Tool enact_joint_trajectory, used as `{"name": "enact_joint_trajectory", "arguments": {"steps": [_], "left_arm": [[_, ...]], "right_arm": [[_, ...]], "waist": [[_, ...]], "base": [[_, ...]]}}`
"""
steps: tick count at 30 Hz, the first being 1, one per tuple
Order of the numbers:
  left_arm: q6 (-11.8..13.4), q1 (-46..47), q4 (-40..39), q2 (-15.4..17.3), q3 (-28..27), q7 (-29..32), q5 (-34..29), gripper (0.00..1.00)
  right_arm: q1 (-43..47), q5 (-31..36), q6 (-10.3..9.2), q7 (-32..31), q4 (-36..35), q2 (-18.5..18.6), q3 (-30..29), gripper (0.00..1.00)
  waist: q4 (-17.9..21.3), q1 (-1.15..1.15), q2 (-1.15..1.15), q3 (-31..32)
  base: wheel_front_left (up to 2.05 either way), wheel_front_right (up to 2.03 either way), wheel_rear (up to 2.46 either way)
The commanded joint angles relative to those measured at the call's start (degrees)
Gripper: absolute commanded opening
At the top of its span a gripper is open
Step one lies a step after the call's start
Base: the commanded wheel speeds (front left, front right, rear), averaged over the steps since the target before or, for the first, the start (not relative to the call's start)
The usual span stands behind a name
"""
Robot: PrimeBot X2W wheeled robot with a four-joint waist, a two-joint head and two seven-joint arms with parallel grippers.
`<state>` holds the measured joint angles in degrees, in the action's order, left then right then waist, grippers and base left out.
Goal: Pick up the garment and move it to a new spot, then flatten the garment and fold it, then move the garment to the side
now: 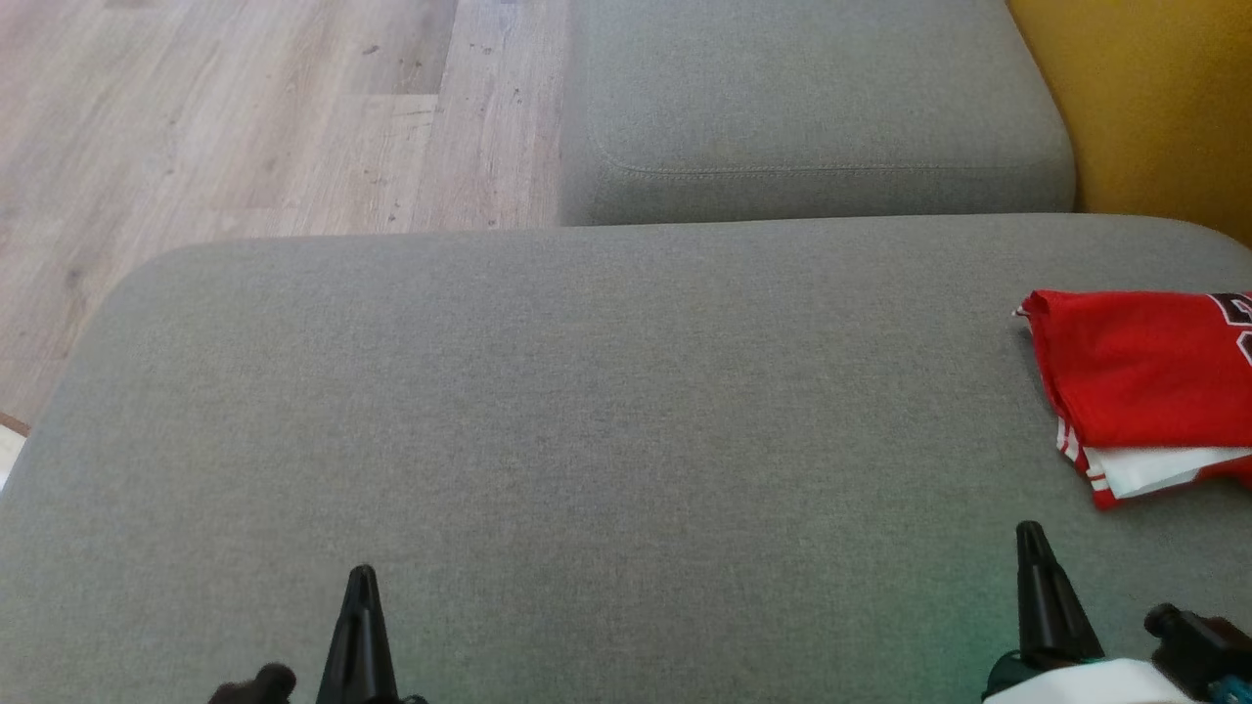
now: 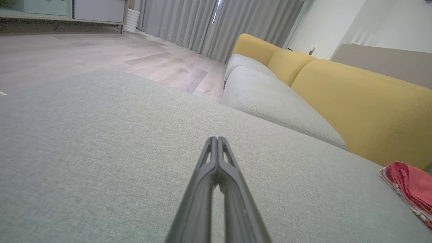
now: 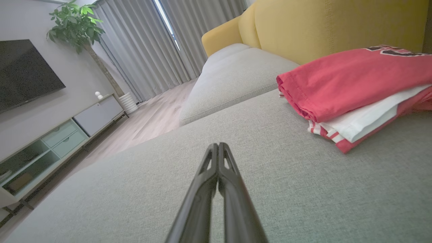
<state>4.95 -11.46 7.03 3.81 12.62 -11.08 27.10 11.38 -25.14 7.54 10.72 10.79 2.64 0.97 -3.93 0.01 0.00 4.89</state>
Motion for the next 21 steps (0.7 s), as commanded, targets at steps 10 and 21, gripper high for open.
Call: {"name": "enact_joint_trajectory", "arguments": {"steps": [10, 21], "left_arm": [[-1.7, 4.5, -0.7, 0.7, -2.7, 1.5, 8.3, 0.0], [-3.0, 6.0, 0.1, 0.9, -4.1, 3.0, 15.3, 0.0]], "right_arm": [[-4.5, -8.6, -0.02, -1.7, -1.2, 1.2, -0.5, 0.0], [-6.0, -15.7, -0.02, -3.2, -0.7, 1.3, -1.0, 0.0]], "waist": [[0.4, 0.0, 0.0, -0.6], [0.8, 0.0, 0.0, -1.1]], "base": [[0.0, 0.0, 0.0], [0.0, 0.0, 0.0]]}}
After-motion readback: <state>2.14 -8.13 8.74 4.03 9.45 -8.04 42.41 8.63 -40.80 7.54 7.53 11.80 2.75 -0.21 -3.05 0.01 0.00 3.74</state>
